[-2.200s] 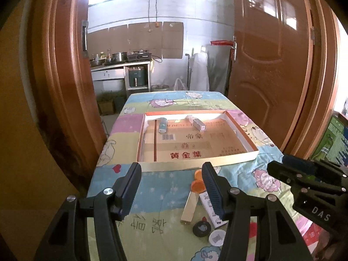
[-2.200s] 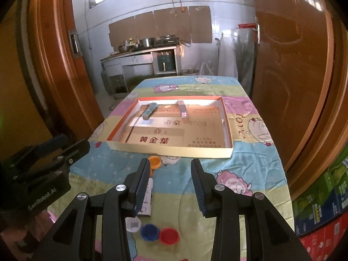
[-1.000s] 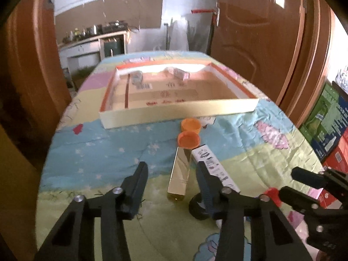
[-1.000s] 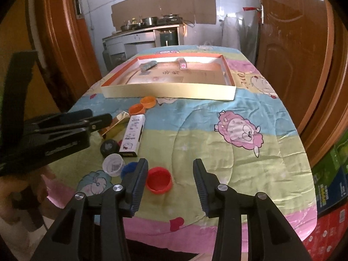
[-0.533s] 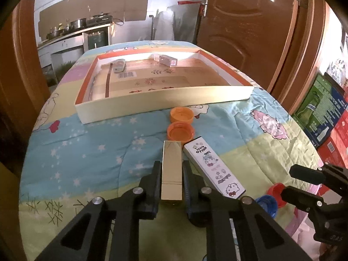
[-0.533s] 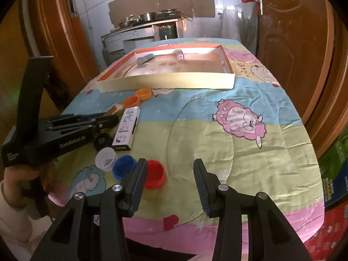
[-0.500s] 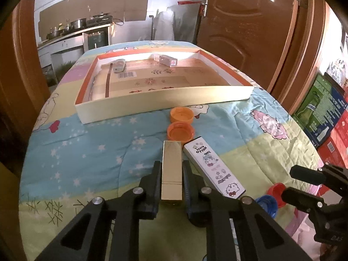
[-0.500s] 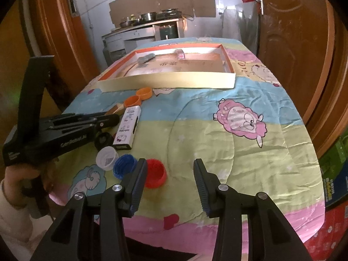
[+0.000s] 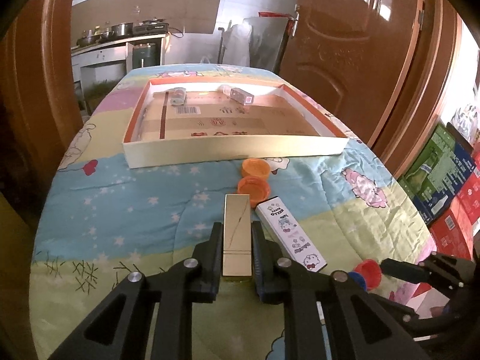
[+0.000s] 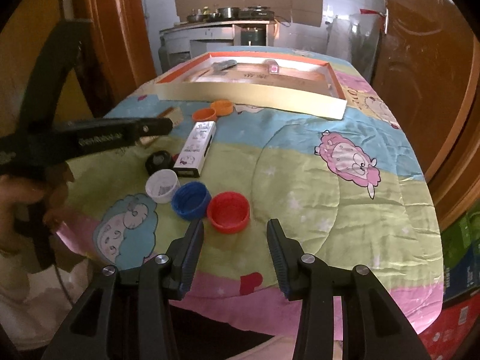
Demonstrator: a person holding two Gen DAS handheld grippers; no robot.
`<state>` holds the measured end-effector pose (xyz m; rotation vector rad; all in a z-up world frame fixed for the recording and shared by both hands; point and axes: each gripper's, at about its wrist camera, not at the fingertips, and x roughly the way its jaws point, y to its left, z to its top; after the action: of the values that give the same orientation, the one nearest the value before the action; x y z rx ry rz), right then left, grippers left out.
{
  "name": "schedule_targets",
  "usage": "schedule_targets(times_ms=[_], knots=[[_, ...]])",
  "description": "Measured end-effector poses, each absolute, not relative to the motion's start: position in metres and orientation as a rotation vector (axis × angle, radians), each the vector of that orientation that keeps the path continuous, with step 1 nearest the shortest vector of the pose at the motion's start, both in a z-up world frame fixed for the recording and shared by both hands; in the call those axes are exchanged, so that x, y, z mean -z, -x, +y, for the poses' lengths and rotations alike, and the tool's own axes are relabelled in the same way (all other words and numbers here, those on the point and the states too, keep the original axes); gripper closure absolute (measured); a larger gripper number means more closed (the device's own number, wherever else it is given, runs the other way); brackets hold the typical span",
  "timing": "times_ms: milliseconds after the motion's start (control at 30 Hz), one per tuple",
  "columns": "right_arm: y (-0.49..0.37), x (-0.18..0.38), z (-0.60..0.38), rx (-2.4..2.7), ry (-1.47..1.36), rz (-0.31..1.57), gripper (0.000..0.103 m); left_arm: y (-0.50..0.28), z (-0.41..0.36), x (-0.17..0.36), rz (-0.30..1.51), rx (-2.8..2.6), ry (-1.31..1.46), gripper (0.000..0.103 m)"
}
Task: Organize rigid objects
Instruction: 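Grasp the red bottle cap with the right gripper while the left gripper lifts the gold case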
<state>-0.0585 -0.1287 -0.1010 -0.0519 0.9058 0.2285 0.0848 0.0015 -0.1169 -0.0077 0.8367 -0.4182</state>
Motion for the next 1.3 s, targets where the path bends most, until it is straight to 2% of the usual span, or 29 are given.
schedule_targets(times_ms=[200,300,1300], knots=[[0.049,0.104,-0.126,-0.224,0.057,0.894,0.058,-0.081,0.002,0.115,0.833,0.414,0.017,0.085],[0.045,0.104,-0.122,-0.229,0.08,0.89,0.072,-0.079,0.002,0.114,0.83,0.405,0.017,0.085],[0.015,0.055,-0.127,-0.239,0.04,0.787,0.072,-0.078,-0.001,0.074,0.755,0.366,-0.002,0.085]])
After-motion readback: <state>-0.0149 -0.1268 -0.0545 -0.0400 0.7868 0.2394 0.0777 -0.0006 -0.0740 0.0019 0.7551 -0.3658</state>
